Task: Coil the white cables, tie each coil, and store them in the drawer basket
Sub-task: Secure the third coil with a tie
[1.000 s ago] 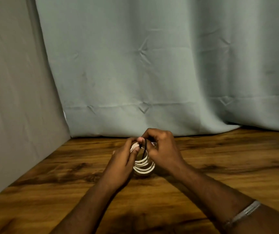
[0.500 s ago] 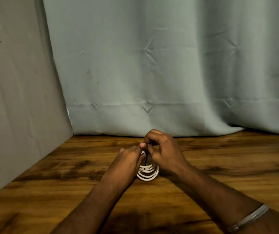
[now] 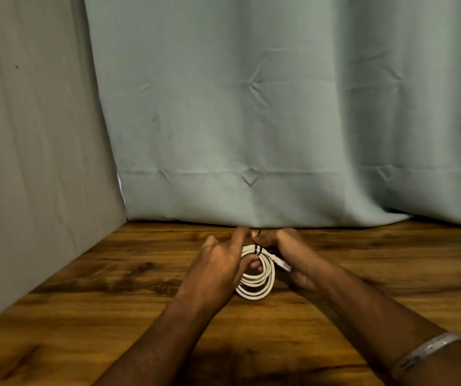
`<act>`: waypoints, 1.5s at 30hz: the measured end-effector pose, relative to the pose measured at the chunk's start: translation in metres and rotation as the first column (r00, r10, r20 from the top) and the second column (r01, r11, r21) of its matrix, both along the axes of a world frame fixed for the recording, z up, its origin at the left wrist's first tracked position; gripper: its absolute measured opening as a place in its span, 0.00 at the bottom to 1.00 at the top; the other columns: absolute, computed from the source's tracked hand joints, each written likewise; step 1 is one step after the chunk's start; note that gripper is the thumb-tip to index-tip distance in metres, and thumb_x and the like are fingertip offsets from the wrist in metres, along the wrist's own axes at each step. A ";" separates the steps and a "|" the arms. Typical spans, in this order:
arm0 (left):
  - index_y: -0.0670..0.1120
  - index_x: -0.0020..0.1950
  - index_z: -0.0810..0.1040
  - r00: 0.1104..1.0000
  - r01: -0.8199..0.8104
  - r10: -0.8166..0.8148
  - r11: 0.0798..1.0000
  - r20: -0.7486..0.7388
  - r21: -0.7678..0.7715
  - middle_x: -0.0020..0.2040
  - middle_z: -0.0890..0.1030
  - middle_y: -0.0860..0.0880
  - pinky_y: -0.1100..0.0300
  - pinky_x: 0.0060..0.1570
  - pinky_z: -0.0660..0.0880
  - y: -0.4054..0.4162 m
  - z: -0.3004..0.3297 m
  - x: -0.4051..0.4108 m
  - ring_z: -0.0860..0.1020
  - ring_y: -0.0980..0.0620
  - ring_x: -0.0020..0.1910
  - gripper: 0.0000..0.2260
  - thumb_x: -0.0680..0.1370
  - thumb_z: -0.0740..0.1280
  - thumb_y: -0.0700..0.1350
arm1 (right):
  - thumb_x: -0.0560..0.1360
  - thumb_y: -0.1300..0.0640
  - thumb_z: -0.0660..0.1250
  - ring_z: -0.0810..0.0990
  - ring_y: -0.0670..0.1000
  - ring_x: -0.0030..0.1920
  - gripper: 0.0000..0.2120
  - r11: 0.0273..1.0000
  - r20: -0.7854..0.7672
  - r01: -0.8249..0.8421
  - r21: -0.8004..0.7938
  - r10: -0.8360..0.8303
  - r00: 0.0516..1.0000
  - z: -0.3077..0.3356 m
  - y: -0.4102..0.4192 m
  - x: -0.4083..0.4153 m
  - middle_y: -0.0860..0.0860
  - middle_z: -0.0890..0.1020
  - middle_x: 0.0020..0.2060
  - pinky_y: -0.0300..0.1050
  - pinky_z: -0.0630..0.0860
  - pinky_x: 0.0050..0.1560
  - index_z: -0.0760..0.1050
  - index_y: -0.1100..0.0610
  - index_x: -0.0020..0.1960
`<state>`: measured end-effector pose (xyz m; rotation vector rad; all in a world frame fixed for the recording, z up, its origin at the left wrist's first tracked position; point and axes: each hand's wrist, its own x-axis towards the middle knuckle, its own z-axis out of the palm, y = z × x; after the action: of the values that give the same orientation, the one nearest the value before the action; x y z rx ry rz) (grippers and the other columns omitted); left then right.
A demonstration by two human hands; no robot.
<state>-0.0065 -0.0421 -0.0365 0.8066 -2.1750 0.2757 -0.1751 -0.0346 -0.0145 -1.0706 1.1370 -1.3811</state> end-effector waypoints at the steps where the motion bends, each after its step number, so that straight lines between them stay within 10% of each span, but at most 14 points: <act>1: 0.53 0.69 0.67 1.000 0.012 -0.012 1.000 -0.011 -0.005 0.52 0.82 0.55 0.59 0.50 0.67 0.002 0.001 0.000 0.75 0.50 0.46 0.16 0.83 0.59 0.57 | 0.76 0.66 0.69 0.82 0.55 0.26 0.07 1.000 0.018 -0.012 0.029 0.012 1.000 -0.001 -0.002 -0.002 0.64 0.84 0.35 0.44 0.81 0.27 0.82 0.70 0.46; 9: 0.57 0.65 0.73 0.998 0.038 -0.034 0.997 0.058 -0.073 0.51 0.83 0.56 0.55 0.49 0.68 0.004 0.004 0.000 0.73 0.59 0.44 0.11 0.82 0.63 0.52 | 0.76 0.64 0.65 0.82 0.53 0.29 0.09 0.974 0.092 -0.169 0.152 0.157 0.983 -0.008 -0.010 -0.011 0.60 0.83 0.36 0.41 0.81 0.29 0.82 0.67 0.44; 17: 0.56 0.66 0.74 1.000 0.026 -0.027 0.997 0.009 0.072 0.57 0.80 0.57 0.52 0.53 0.66 -0.010 -0.003 -0.002 0.72 0.58 0.50 0.12 0.83 0.60 0.52 | 0.81 0.51 0.69 0.87 0.61 0.40 0.17 0.998 -0.209 0.010 -0.062 -0.023 0.978 -0.016 -0.006 0.002 0.64 0.87 0.42 0.51 0.84 0.45 0.86 0.66 0.47; 24: 0.56 0.57 0.74 0.993 -0.090 0.103 0.976 -0.056 0.199 0.53 0.80 0.57 0.53 0.51 0.62 -0.031 -0.012 0.003 0.77 0.55 0.53 0.07 0.84 0.58 0.52 | 0.70 0.42 0.75 0.87 0.48 0.47 0.17 0.925 -0.711 -0.114 -0.362 -0.195 0.676 -0.017 -0.002 -0.003 0.46 0.88 0.45 0.57 0.83 0.52 0.82 0.49 0.54; 31: 0.58 0.57 0.80 0.947 0.200 -0.020 0.817 -0.319 0.540 0.51 0.85 0.58 0.45 0.63 0.70 -0.031 -0.014 -0.003 0.81 0.56 0.54 0.11 0.80 0.62 0.59 | 0.65 0.37 0.70 0.83 0.43 0.47 0.24 0.898 -0.812 0.008 -0.440 -0.401 0.425 -0.011 0.003 0.000 0.40 0.84 0.45 0.48 0.80 0.48 0.76 0.41 0.59; 36: 0.46 0.57 0.83 0.859 0.440 -0.110 0.657 -0.499 0.612 0.50 0.86 0.47 0.43 0.57 0.79 -0.026 -0.009 -0.005 0.84 0.47 0.52 0.09 0.83 0.65 0.46 | 0.70 0.46 0.76 0.81 0.46 0.54 0.26 0.833 -0.818 0.008 -0.553 -0.544 0.188 -0.004 0.004 0.001 0.42 0.82 0.54 0.43 0.68 0.46 0.72 0.41 0.65; 40: 0.54 0.57 0.82 0.866 0.425 -0.103 0.666 -0.489 0.612 0.51 0.86 0.52 0.35 0.62 0.72 -0.026 -0.010 -0.007 0.84 0.50 0.54 0.15 0.79 0.64 0.61 | 0.72 0.45 0.75 0.81 0.50 0.52 0.23 0.768 -0.776 -0.112 -0.630 -0.628 0.061 0.000 0.007 0.002 0.44 0.78 0.57 0.45 0.66 0.43 0.70 0.43 0.63; 45: 0.53 0.49 0.82 0.840 0.432 -0.082 0.698 -0.536 0.571 0.44 0.86 0.48 0.31 0.58 0.72 -0.030 -0.011 -0.006 0.84 0.45 0.48 0.16 0.75 0.64 0.63 | 0.73 0.48 0.73 0.79 0.50 0.46 0.14 0.715 -0.760 -0.270 -0.644 -0.638 0.123 0.001 0.009 0.003 0.44 0.77 0.50 0.44 0.64 0.38 0.72 0.44 0.55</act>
<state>-0.0128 -0.0720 -0.0475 0.8039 -1.8512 -0.8531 -0.1718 -0.0257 -0.0140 -2.8186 1.8146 -1.1885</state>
